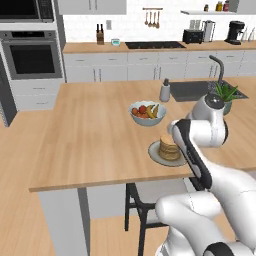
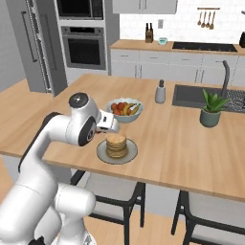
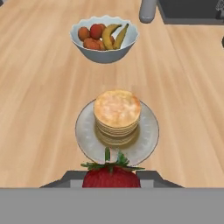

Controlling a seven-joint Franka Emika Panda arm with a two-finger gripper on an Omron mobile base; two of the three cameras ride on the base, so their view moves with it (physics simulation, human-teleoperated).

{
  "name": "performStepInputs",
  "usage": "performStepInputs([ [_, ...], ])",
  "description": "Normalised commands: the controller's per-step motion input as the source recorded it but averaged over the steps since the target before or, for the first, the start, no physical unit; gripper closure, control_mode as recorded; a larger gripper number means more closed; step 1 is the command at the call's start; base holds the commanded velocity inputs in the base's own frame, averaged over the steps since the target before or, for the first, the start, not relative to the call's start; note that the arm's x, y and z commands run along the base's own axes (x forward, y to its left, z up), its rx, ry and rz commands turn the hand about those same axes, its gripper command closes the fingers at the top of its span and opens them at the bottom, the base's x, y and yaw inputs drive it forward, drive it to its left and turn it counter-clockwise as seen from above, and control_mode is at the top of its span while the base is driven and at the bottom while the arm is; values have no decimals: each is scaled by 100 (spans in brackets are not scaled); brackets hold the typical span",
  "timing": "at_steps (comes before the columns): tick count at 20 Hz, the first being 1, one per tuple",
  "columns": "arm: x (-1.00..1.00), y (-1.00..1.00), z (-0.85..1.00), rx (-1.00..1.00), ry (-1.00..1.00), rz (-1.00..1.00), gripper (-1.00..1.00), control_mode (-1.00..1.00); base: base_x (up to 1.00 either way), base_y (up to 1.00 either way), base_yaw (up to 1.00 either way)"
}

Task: Take the strawberry from the fridge and place it on top of the pancake, located on the dining counter.

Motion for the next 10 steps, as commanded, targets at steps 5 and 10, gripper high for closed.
performStepInputs([
  [5,66,-11,-24,0,1,0,100,-100,0,0,0],
  [10,46,-1,-40,0,0,0,100,-100,0,0,0],
])
